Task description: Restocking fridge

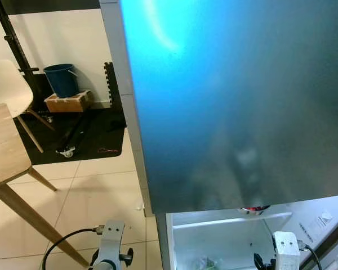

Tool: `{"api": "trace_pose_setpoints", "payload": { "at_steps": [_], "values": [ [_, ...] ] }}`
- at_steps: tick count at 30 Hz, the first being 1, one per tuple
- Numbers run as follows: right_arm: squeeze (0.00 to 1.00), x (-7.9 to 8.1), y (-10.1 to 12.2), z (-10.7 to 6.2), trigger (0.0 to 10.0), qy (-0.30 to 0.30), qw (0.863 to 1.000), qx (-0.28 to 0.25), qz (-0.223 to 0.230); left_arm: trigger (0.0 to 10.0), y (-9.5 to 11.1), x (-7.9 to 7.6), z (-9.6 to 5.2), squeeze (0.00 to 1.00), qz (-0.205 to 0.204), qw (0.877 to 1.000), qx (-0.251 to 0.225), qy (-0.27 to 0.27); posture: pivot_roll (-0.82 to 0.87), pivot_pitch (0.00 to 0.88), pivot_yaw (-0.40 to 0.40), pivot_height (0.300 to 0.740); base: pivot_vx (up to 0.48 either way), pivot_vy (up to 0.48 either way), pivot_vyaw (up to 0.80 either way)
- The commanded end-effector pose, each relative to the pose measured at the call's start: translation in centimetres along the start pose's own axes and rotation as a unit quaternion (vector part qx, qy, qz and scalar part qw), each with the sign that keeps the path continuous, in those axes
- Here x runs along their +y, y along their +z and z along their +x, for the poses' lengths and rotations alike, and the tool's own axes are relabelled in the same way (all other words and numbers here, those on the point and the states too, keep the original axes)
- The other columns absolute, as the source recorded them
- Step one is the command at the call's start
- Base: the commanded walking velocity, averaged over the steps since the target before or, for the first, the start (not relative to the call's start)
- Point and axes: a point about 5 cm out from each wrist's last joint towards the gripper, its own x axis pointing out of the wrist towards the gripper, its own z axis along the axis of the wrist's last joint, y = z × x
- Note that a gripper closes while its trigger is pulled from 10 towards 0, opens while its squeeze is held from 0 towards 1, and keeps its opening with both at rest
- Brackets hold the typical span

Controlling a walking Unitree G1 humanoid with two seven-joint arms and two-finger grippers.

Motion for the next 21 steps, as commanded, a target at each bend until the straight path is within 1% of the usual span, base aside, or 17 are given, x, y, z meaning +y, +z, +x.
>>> {"api": "trace_pose_setpoints", "payload": {
  "at_steps": [1,3,7,21],
  "values": [
    [0.00,0.00,-0.35,-0.18,10.0,-0.001,1.000,0.002,0.007,10.0,-0.77,-0.33,-0.12,0.00,-0.006,1.000,0.013,-0.005,-0.10,0.087,0.023,0.734,0.000,0.000,0.00],
    [0.00,0.05,-0.27,-0.12,10.0,0.001,1.000,0.002,0.006,10.0,-0.81,-0.37,-0.11,0.00,-0.003,1.000,0.015,-0.004,-0.09,0.086,0.016,0.734,0.000,0.000,0.00],
    [0.00,0.07,-0.46,-0.20,10.0,0.005,1.000,0.006,-0.002,10.0,-1.06,-0.33,-0.18,0.00,-0.013,1.000,0.016,0.001,-0.10,0.092,0.020,0.734,0.000,0.000,0.00],
    [0.00,0.02,-0.25,-0.16,10.0,0.003,1.000,0.001,0.002,10.0,-1.16,-0.74,-0.18,0.00,-0.008,1.000,0.018,-0.010,-0.10,0.101,0.022,0.734,0.000,0.000,0.00]
  ]
}}
